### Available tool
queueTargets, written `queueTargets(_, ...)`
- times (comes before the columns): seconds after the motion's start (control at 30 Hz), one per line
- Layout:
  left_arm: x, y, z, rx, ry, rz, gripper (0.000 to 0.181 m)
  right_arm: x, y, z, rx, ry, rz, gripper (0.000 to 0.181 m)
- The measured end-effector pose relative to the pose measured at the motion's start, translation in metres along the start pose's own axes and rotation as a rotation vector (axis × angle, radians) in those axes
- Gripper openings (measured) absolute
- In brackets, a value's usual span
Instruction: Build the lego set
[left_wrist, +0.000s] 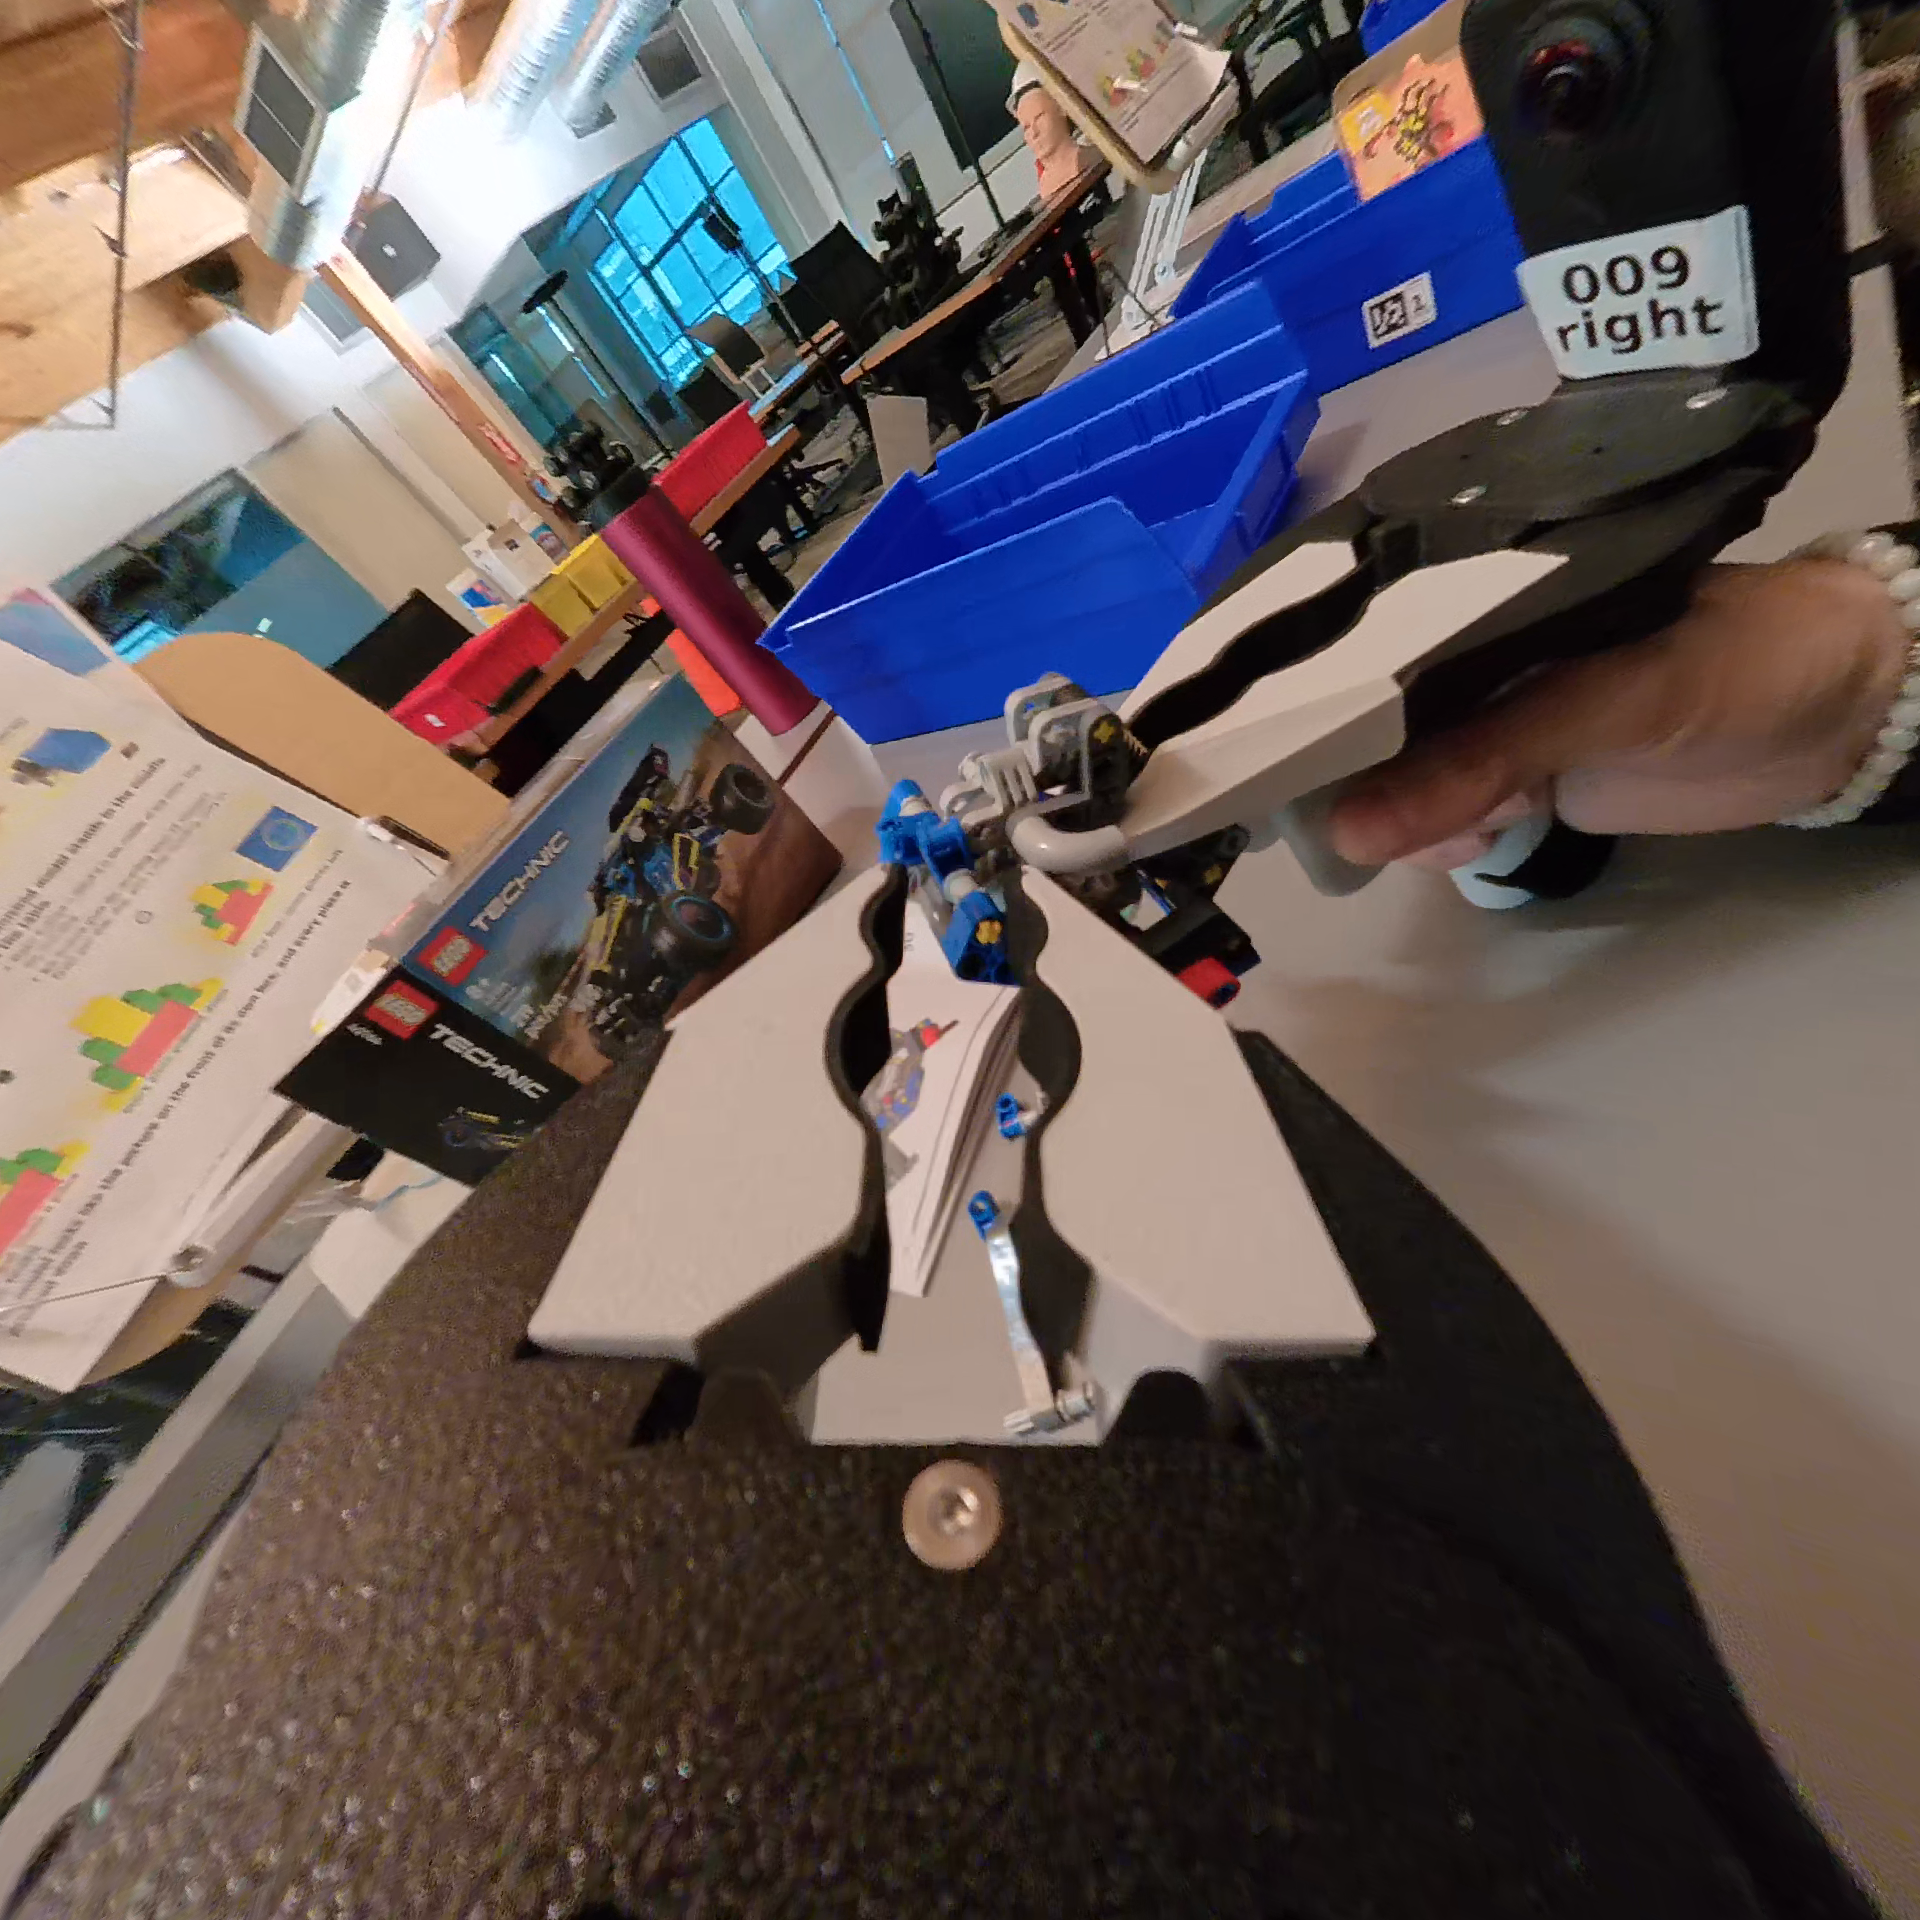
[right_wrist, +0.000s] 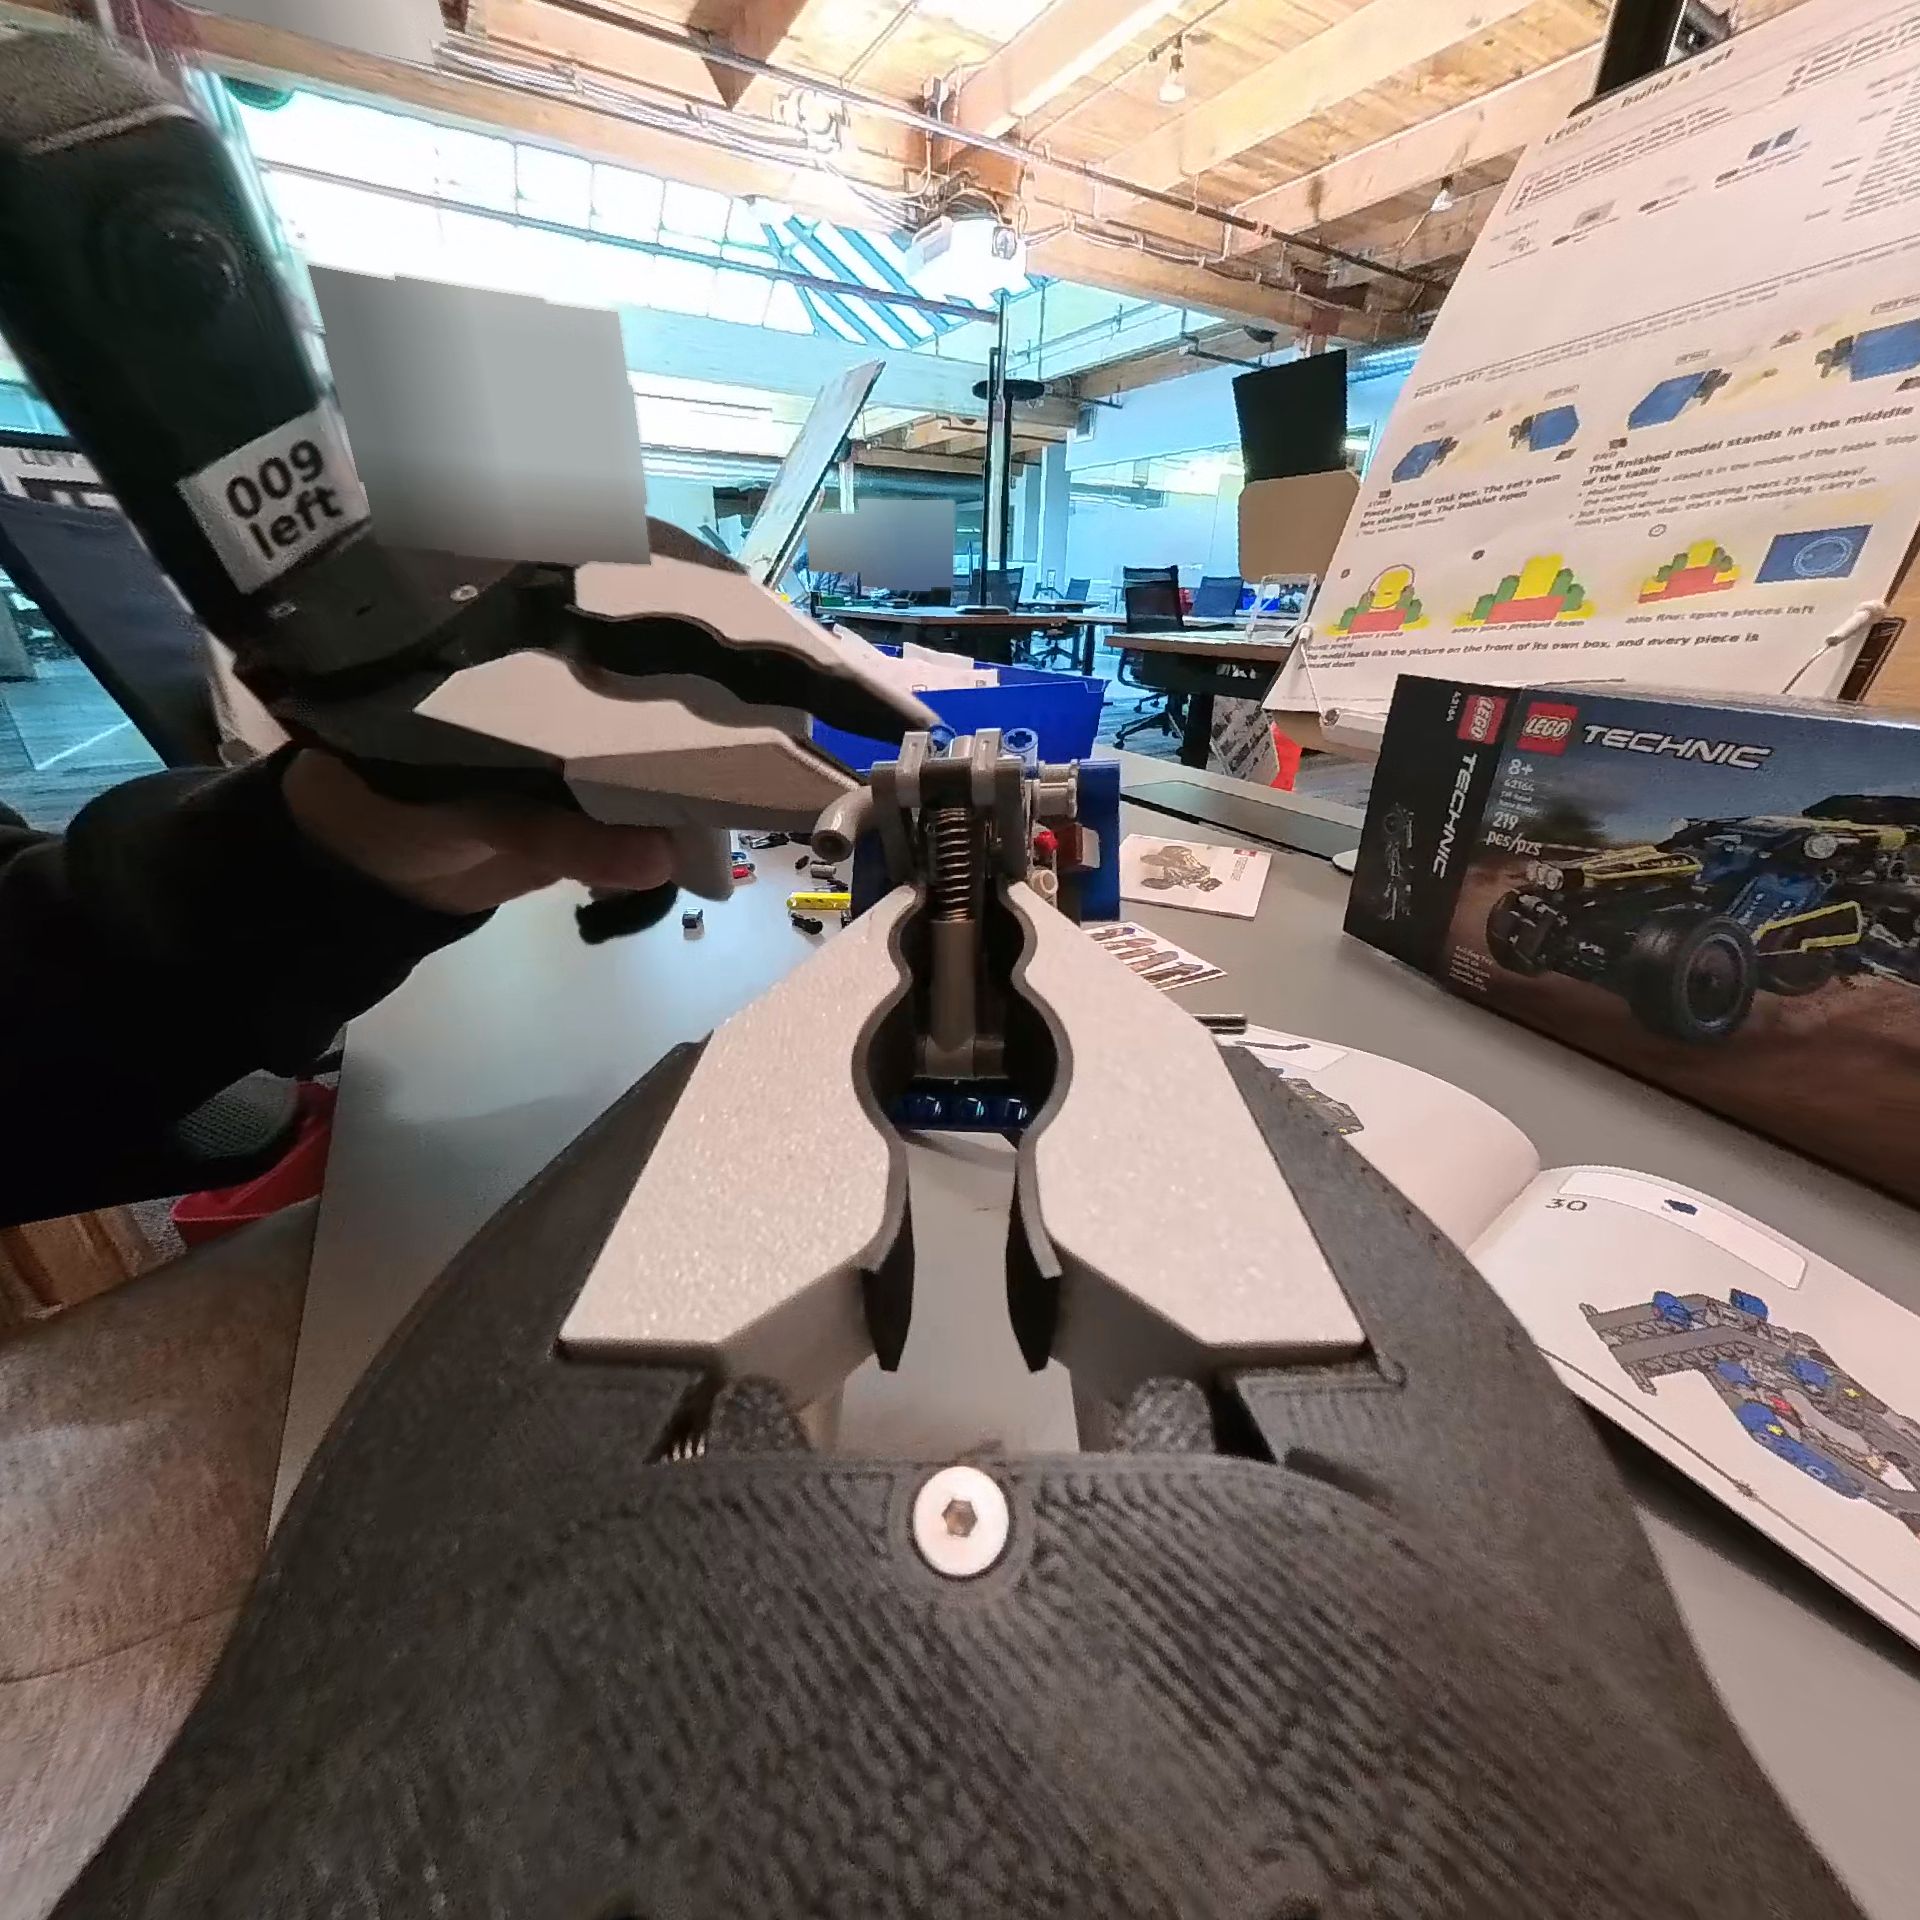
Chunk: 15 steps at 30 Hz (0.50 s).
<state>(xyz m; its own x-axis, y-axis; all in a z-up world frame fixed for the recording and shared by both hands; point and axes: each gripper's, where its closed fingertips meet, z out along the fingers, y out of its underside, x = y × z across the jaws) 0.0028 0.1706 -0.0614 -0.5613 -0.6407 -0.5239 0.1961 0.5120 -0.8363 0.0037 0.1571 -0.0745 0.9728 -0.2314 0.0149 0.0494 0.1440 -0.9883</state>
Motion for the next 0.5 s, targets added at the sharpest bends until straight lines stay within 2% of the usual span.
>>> queueTargets(0.37,0.0038,0.0051,0.001,-0.023,0.045,-0.028,0.012,-0.0005,0.0014,0.0004,-0.046,0.034,-0.111,0.007)
queueTargets(0.5,0.001,0.0085,0.0035,-0.013,0.021,-0.035,0.011,0.0006,0.0035,0.0023,-0.099,0.073,-0.171,0.008)
